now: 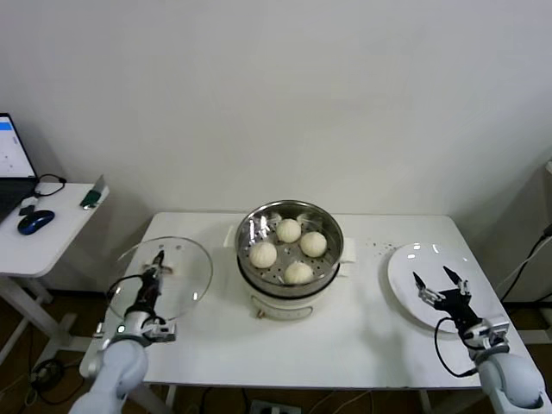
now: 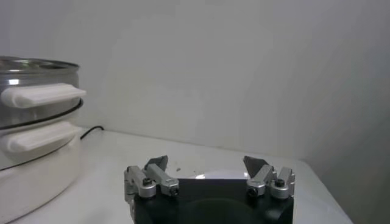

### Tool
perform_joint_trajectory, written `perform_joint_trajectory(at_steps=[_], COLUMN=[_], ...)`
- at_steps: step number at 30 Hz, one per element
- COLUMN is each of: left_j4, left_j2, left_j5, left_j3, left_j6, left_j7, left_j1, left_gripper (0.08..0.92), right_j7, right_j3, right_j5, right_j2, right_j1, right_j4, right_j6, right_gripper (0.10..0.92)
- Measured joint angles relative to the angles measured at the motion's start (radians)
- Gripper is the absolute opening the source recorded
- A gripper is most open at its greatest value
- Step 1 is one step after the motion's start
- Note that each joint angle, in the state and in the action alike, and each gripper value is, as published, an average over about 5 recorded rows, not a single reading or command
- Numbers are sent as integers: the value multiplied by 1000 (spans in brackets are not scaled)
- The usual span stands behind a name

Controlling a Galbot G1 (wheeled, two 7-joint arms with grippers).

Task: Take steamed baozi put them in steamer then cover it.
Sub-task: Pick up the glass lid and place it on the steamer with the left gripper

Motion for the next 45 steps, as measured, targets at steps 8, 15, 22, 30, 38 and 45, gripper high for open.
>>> perform_joint_trajectory(at_steps=[8, 15, 22, 30, 38, 45], left_j4=[-227, -385, -452, -422, -334, -248], left_j2=[86, 179, 203, 134, 17, -108], left_j5=[-44, -75, -64, -28, 16, 56], left_j3=[15, 90, 264, 485, 639, 709], left_j6=[148, 291, 418, 525, 576, 579], left_j7=[42, 101, 198, 314, 377, 399], left_j1=[74, 57, -77, -280, -406, -450], left_gripper=[149, 149, 149, 149, 149, 149], right_j7=[0, 2, 4, 0, -1, -2], right_j3=[-18, -37, -60, -67, -61, -47], right_j5=[-3, -5, -14, -18, -29, -41], right_j2=[-17, -33, -35, -31, -29, -23], right_j1=[25, 52, 80, 97, 101, 94], right_j4=[-22, -37, -54, -74, -83, -90], right_j6=[3, 1, 5, 19, 29, 40], right_gripper=[823, 823, 823, 823, 823, 823])
